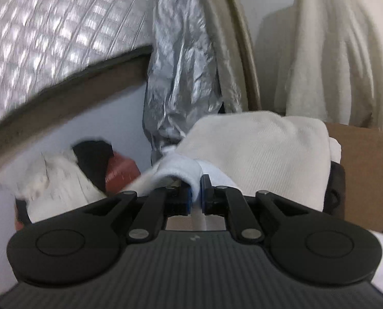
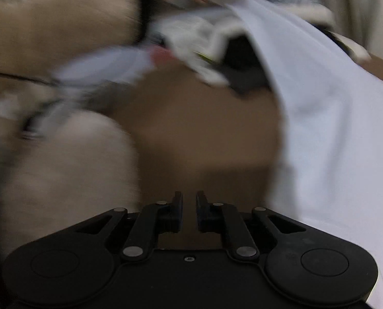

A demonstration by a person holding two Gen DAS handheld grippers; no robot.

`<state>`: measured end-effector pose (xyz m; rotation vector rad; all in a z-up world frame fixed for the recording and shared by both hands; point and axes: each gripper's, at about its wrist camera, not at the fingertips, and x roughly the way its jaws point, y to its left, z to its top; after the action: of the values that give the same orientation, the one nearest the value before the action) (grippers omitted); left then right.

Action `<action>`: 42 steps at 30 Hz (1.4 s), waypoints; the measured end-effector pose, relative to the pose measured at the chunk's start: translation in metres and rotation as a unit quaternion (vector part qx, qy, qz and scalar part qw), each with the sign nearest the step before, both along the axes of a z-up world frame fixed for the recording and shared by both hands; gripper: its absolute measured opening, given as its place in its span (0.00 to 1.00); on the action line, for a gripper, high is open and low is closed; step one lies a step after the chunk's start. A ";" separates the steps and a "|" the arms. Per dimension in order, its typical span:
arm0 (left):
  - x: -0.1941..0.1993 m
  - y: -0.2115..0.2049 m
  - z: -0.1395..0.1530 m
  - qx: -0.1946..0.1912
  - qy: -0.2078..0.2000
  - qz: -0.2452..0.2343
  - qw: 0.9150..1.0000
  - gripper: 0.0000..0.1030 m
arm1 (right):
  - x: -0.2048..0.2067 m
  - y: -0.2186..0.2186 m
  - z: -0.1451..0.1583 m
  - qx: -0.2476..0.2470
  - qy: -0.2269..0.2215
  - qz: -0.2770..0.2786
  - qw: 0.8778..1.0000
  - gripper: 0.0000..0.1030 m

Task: Fold clothes

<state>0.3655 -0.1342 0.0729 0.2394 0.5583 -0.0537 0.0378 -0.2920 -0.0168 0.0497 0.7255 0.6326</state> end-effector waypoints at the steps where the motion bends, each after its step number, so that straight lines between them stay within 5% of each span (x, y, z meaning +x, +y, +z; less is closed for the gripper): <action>1: 0.003 0.004 -0.001 -0.014 0.012 0.008 1.000 0.07 | -0.002 -0.003 0.007 -0.012 -0.018 -0.015 1.000 0.16; 5: 0.001 0.010 0.000 -0.029 0.021 0.016 0.999 0.07 | 0.000 -0.063 0.006 -0.014 0.012 -0.152 0.988 0.31; 10: -0.006 0.001 0.001 0.015 0.007 0.026 1.000 0.08 | -0.029 -0.153 -0.012 -0.037 0.046 -0.325 0.944 0.40; 14: 0.002 -0.004 -0.002 0.055 0.002 0.053 0.997 0.21 | -0.052 -0.178 -0.043 0.068 0.136 -0.291 0.945 0.48; 15: 0.004 -0.004 -0.001 0.062 -0.004 0.063 0.996 0.26 | -0.057 -0.176 -0.045 0.083 0.130 -0.281 0.947 0.57; 18: 0.007 0.003 0.006 0.094 -0.038 0.099 0.990 0.42 | -0.061 -0.169 -0.047 0.120 0.131 -0.246 0.953 0.57; 22: 0.012 0.020 0.017 0.111 -0.057 0.126 0.984 0.43 | -0.049 -0.163 -0.048 0.119 0.130 -0.242 0.954 0.56; 25: 0.003 0.026 0.025 0.088 -0.043 0.126 0.987 0.50 | -0.045 -0.164 -0.044 0.125 0.117 -0.255 0.952 0.56; 28: -0.037 -0.016 0.023 0.074 -0.038 0.036 0.996 0.52 | -0.051 -0.177 -0.035 0.119 0.101 -0.292 0.944 0.56; 31: -0.076 -0.059 0.021 0.059 -0.033 -0.056 0.996 0.60 | -0.052 -0.197 -0.026 0.109 0.103 -0.316 0.937 0.56; 36: -0.121 -0.144 -0.004 0.017 0.023 -0.202 0.979 0.69 | -0.049 -0.220 -0.013 0.029 0.107 -0.353 0.929 0.56; 42: -0.119 -0.228 -0.068 0.003 0.108 -0.254 0.961 0.69 | -0.032 -0.278 -0.001 -0.079 0.103 -0.413 0.901 0.57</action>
<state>0.2469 -0.3620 0.0050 0.3820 0.7026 -0.5826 0.0054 -0.5697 -0.0180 0.2645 0.8712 -0.2530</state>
